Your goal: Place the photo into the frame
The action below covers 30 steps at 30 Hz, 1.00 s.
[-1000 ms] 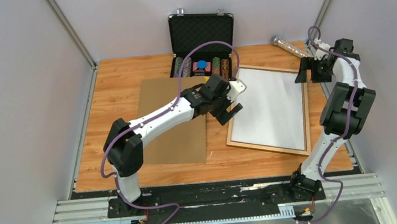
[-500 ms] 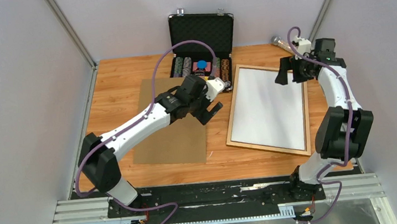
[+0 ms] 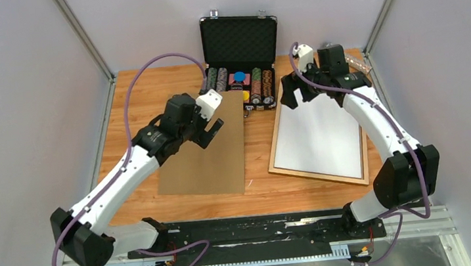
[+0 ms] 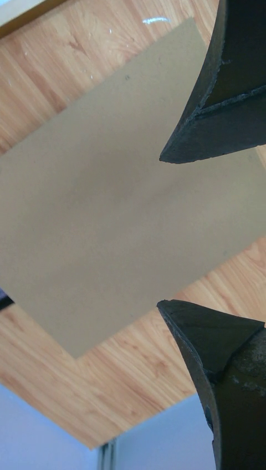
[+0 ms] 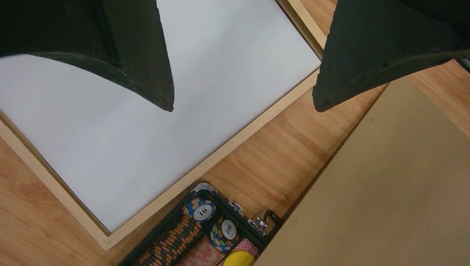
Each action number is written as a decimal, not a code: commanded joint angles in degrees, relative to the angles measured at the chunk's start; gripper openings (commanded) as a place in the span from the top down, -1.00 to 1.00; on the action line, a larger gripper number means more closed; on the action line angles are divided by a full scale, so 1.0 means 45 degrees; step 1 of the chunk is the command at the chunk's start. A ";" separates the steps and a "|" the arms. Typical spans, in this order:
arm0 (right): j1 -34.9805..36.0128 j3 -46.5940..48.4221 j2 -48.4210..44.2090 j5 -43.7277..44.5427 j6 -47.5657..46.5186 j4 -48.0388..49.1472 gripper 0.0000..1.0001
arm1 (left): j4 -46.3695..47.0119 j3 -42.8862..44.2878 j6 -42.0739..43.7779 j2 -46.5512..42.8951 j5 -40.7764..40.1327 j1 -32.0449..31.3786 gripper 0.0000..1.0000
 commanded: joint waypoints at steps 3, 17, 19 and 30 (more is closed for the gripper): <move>0.1549 0.0655 -0.0497 0.1396 0.0041 0.0593 -0.87 | -0.0731 -0.0173 0.0511 -0.2031 -0.1112 0.0596 -1.00; 0.2547 -0.2268 -0.3468 0.3445 -0.0357 0.0783 -0.88 | -0.2058 -0.0505 -0.0226 -0.4032 -0.1753 0.2071 -1.00; 0.2543 -0.2705 -0.3981 0.3544 -0.0573 0.0817 -0.88 | -0.1954 -0.0592 -0.0369 -0.4020 -0.1761 0.2487 -1.00; 0.2543 -0.3312 -0.4400 0.2043 -0.0368 0.1055 -0.90 | -0.0071 -0.1456 -0.0058 -0.3259 0.0228 0.5947 -1.00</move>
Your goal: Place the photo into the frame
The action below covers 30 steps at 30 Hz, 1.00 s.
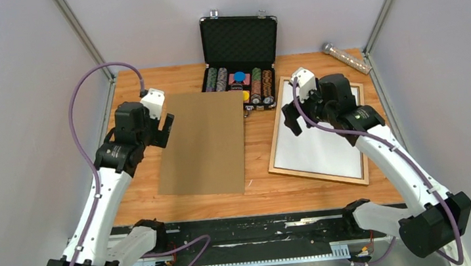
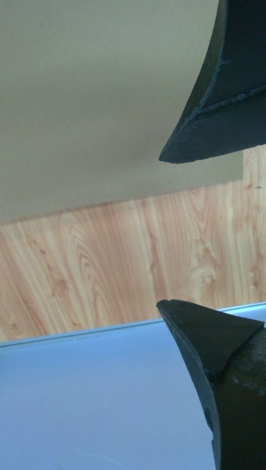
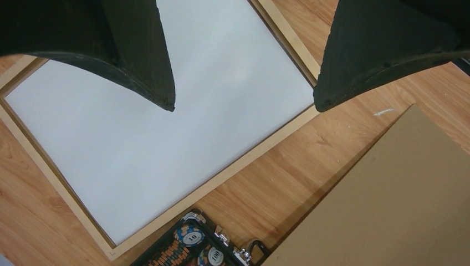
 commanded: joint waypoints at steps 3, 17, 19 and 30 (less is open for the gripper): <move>0.0058 0.0316 0.0604 -0.1293 0.0442 0.0901 -0.90 | 0.2112 -0.0686 0.0045 0.0490 0.1752 0.1742 -1.00; 0.0475 0.2084 0.3402 -0.2388 0.1279 0.1940 -0.89 | 0.3642 -0.0767 -0.0311 0.2564 0.2835 0.4104 -1.00; 0.0649 0.2539 0.3985 -0.2468 0.1544 0.2054 -0.89 | 0.3643 -0.0656 -0.0279 0.3032 0.3311 0.4452 -1.00; 0.1495 0.4106 0.7540 -0.2559 0.3837 0.2847 -0.88 | 0.3085 0.0274 -0.0240 0.5810 0.5067 0.6269 -1.00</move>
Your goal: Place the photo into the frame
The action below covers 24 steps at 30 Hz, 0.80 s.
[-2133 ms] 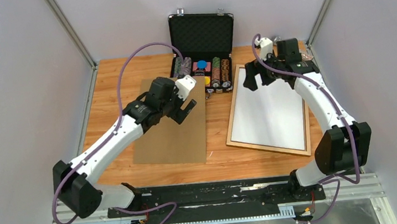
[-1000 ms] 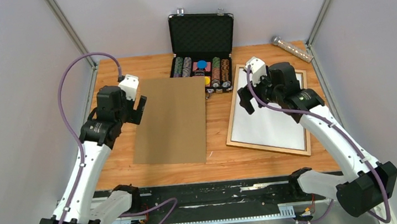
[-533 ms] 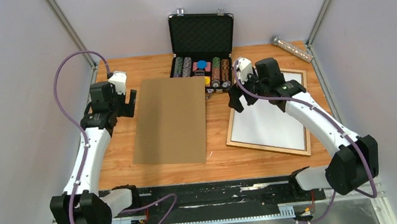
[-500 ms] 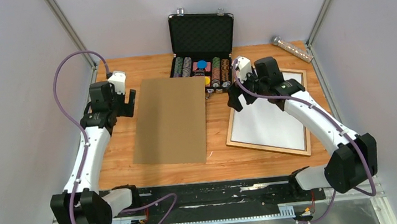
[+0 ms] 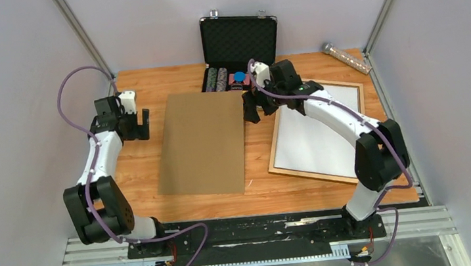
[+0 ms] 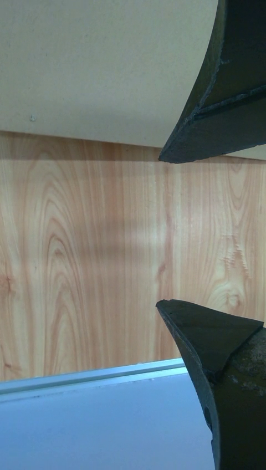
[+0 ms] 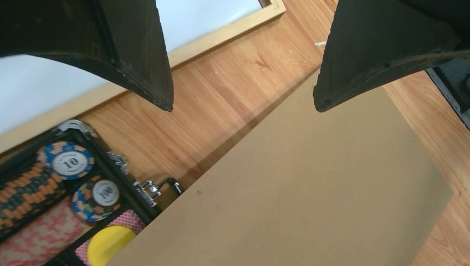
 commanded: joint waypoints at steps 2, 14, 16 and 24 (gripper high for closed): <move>0.0195 0.0803 0.1418 -0.0414 0.2011 0.0896 -0.87 | -0.0165 0.1109 -0.0066 0.1114 0.1039 0.0413 -1.00; 0.0285 0.1401 0.3847 -0.1645 0.3856 0.1727 -0.82 | -0.1594 0.2810 0.0410 0.4027 0.1965 0.0518 -1.00; 0.0274 0.1471 0.4146 -0.1736 0.4158 0.1807 -0.81 | -0.1833 0.3118 0.0482 0.4582 0.2393 0.0532 -1.00; 0.0275 0.1039 0.4542 -0.1732 0.4632 0.1890 -0.79 | -0.2425 0.3878 0.0623 0.6200 0.4901 0.0556 -1.00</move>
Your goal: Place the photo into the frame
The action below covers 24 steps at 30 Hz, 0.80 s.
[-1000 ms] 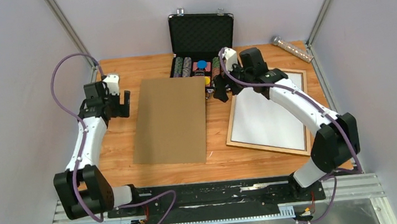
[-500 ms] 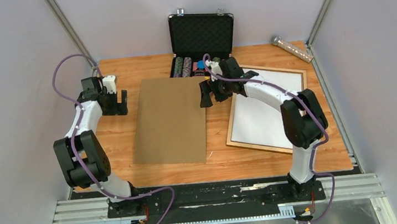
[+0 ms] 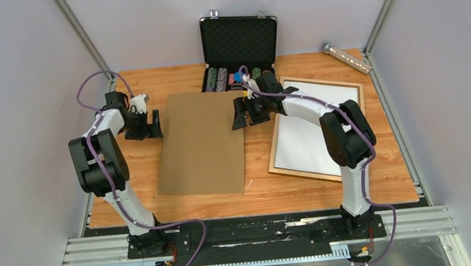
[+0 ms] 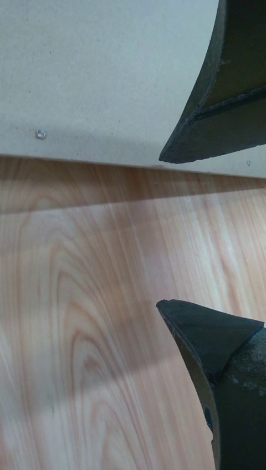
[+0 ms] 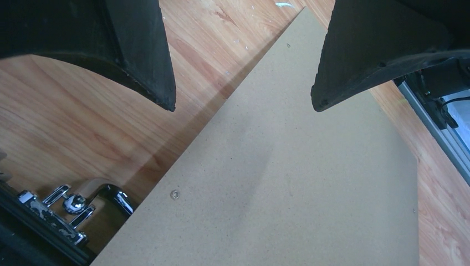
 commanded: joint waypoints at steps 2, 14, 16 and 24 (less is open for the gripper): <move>0.0055 -0.0028 0.0152 -0.0286 0.0620 0.0612 -0.78 | -0.0602 0.0737 0.0353 0.0602 0.2444 0.0145 -1.00; 0.0055 0.0065 0.1118 -0.0731 0.1070 0.0749 -0.75 | -0.0931 0.1062 0.0465 0.1487 0.4202 0.0156 -1.00; 0.0055 0.0067 0.1197 -0.0924 0.1125 0.0750 -0.75 | -0.0886 0.0979 0.0460 0.1555 0.4446 0.0146 -1.00; 0.0055 -0.0039 0.1351 -0.1701 0.1253 0.0981 -0.67 | -0.0757 0.0190 0.0698 0.1378 0.5775 0.0146 -0.98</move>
